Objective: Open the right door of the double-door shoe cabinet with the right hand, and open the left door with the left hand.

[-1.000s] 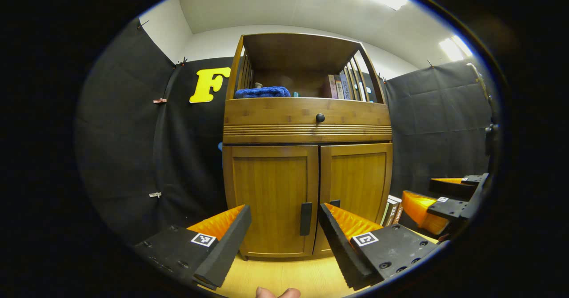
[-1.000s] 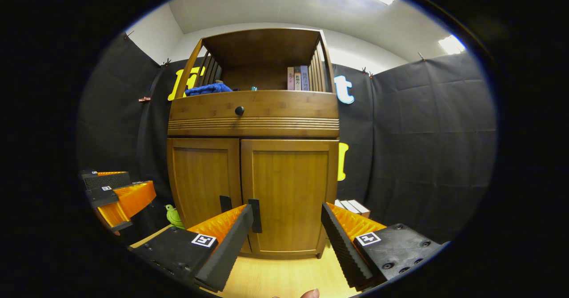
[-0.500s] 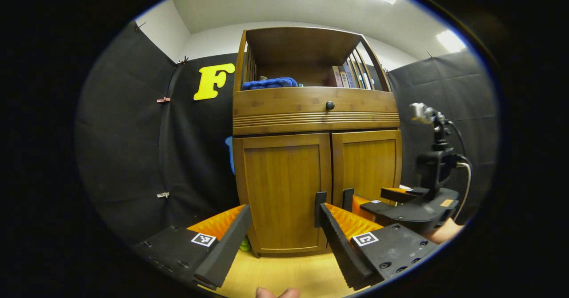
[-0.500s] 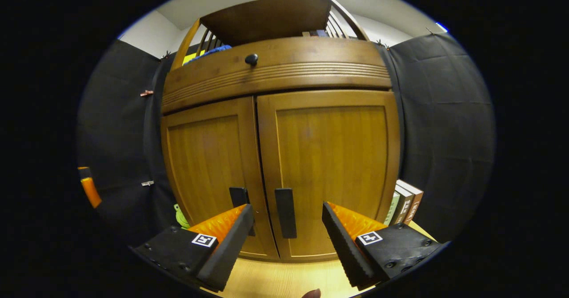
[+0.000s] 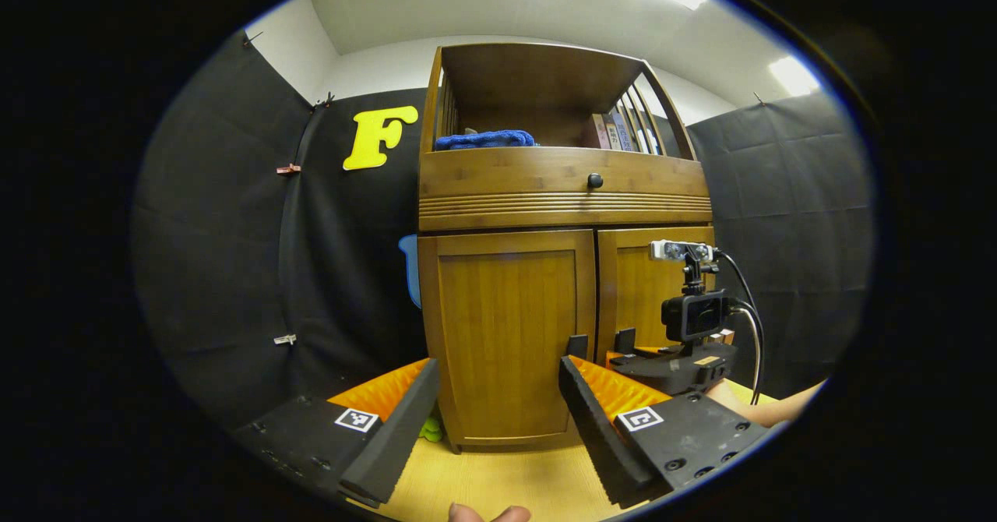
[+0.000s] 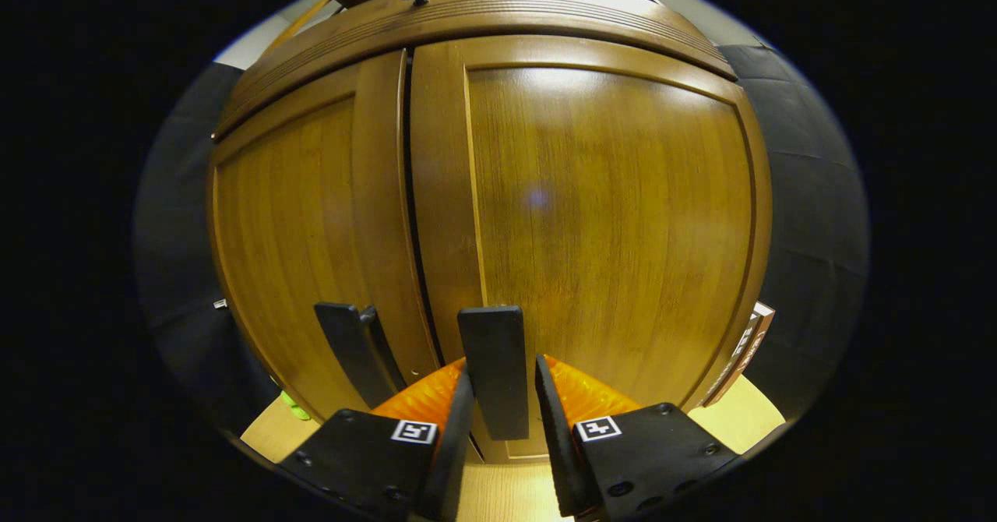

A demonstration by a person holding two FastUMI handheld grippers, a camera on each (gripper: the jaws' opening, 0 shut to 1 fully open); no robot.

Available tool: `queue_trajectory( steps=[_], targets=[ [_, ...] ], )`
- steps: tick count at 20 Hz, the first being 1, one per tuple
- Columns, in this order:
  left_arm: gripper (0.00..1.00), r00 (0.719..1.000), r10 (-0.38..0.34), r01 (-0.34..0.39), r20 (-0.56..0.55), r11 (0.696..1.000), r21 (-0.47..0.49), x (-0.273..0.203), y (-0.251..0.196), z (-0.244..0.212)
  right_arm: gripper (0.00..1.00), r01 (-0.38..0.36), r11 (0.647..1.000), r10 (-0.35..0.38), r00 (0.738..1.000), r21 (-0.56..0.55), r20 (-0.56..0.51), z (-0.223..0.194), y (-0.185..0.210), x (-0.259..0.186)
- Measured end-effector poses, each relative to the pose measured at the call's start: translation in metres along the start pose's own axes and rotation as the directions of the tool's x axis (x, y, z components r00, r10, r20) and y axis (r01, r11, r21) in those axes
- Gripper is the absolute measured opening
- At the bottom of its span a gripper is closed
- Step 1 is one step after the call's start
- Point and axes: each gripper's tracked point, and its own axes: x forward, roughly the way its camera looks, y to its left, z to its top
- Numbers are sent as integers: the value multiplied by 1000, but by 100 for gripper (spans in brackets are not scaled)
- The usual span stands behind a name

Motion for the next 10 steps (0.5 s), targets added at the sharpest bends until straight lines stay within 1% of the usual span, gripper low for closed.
queue_trajectory(
  steps=[1, 2, 3, 4, 5, 8, 10],
  targets=[
    [96, 1000, 3, -3, 1, 1000, -6, -1, 3, 0, 46, 13, 1000, -13, 1000, -10, 1, -3, -2, 12],
    [96, 1000, 4, -4, 2, 1000, -12, -1, 4, 1, 37, 25, 999, -25, 1000, -24, 8, 3, -3, 3],
    [96, 1000, 4, -4, 4, 1000, -16, -2, 5, 2, 27, 28, 999, -28, 1000, -28, -3, 1, -3, 2],
    [95, 1000, 6, -6, 8, 1000, -16, -3, 5, 4, 32, 26, 999, -26, 1000, -21, -5, 2, -3, 0],
    [95, 1000, 7, -7, 13, 1000, -17, -5, 6, 5, 25, 15, 1000, -16, 1000, -14, -19, -1, -2, 1],
    [96, 1000, -7, 8, 20, 1000, -26, -10, -1, 9, 25, -42, 999, 42, 999, -31, -13, 1, -4, -11],
    [96, 999, -36, 37, 21, 999, -34, -12, -13, 12, 25, -73, 997, 73, 997, -21, -10, -5, -9, -38]
  ],
)
